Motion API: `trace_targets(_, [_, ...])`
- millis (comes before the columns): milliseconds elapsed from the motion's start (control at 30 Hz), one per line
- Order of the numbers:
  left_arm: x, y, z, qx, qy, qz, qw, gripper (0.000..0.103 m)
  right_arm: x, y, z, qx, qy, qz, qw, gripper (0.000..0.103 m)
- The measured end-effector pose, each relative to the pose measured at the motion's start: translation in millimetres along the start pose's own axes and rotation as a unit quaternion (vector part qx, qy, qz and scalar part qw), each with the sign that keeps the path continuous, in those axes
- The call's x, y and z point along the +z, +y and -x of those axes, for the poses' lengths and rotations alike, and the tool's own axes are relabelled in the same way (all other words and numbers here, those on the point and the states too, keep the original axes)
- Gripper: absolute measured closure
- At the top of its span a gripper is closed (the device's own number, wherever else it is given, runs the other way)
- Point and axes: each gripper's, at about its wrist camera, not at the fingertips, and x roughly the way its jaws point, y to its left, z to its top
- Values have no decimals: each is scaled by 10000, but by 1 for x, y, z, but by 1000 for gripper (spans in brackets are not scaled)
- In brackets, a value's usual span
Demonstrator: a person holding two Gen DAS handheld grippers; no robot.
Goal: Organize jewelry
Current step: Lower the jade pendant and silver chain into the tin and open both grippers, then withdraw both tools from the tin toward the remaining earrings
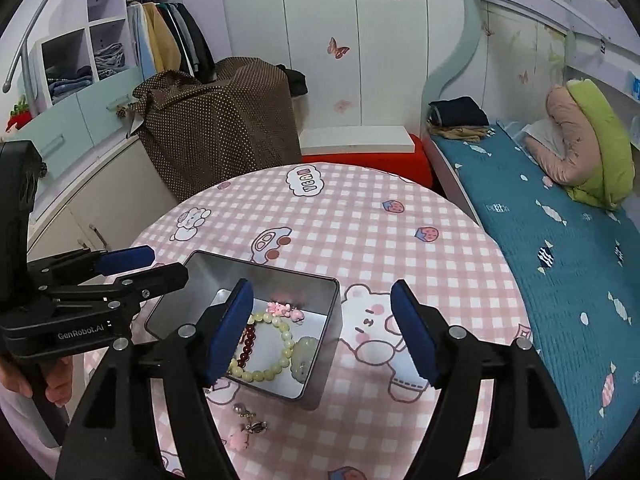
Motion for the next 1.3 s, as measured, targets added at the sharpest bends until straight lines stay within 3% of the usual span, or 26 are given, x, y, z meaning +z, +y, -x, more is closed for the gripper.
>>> trace_targets(700, [-26, -3, 28, 137, -70, -64, 9999, 31, -23, 6, 28, -153, -50, 43, 9999, 33])
trace_targets(1300, [-97, 16, 27, 264, 500, 82, 9984, 23, -86, 38, 7, 45, 766, 179, 9969, 33])
